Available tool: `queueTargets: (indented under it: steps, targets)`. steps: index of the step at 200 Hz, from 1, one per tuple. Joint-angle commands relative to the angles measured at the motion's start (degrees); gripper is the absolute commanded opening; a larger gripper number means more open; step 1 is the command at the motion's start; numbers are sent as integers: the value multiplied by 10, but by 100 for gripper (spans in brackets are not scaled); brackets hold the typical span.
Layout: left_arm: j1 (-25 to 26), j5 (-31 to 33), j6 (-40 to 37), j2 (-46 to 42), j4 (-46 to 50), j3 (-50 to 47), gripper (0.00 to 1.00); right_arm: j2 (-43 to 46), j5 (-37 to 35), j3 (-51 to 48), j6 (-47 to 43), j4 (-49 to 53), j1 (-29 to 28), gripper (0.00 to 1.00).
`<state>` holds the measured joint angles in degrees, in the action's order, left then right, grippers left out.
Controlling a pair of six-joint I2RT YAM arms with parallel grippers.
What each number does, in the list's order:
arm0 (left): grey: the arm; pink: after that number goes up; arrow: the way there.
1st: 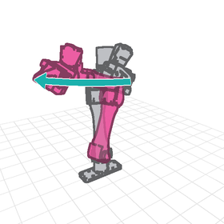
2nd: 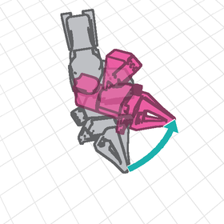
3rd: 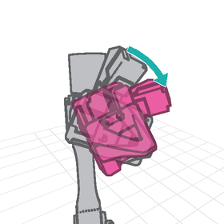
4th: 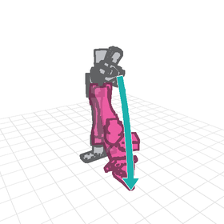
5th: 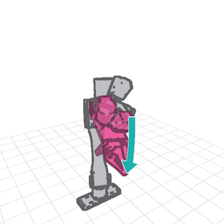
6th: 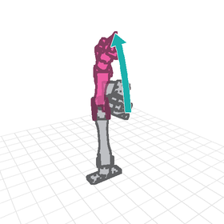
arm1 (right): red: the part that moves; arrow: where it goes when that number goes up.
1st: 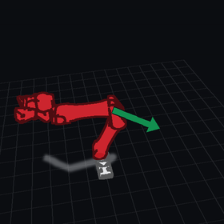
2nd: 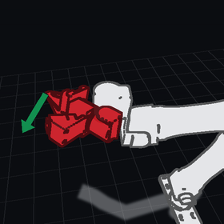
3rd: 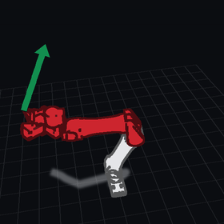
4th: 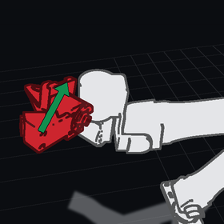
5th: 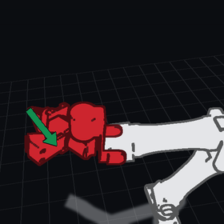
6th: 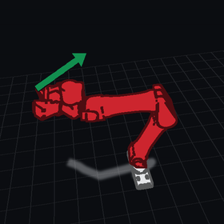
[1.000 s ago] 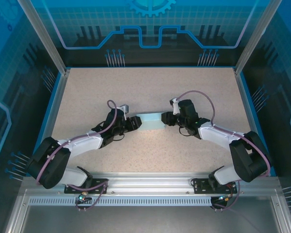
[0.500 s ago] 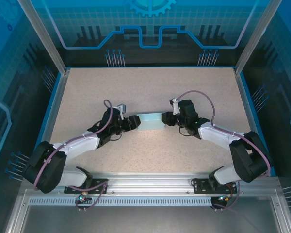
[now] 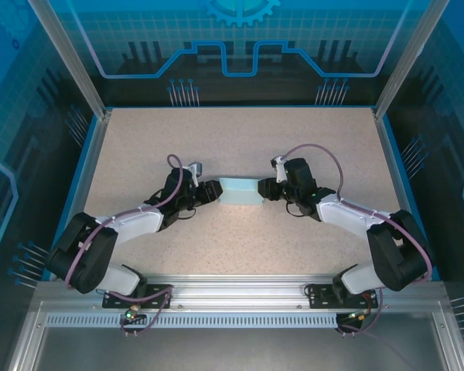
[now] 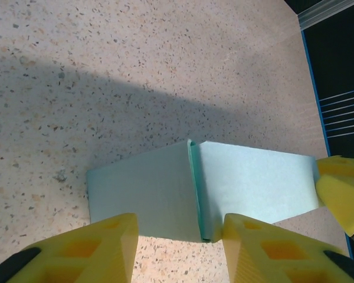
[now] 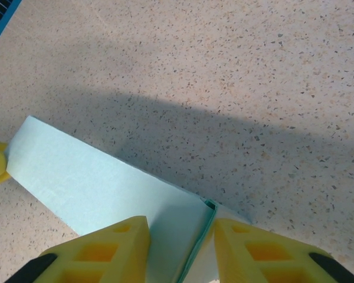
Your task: Fold the paper box
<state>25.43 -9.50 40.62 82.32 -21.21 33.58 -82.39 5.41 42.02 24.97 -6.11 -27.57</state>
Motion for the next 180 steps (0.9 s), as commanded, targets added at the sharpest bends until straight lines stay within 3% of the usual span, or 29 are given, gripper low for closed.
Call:
queueTargets:
  steps: [1, 66, 131, 180]
  targets:
    - [-1, -15, 2, 27, 40, -23, 43, -15, 41, 2, -35, 122, 10, 37]
    - [-1, -24, 0, 9, 61, 18, 54, 15, 100, 72, -51, 158, 44, 46]
    - [-1, -15, -23, -19, 86, 51, 67, 62, 101, 52, -54, 179, 56, 51]
    - [-1, -12, -47, 0, 86, 77, 73, 32, 119, 49, -41, 156, 57, 51]
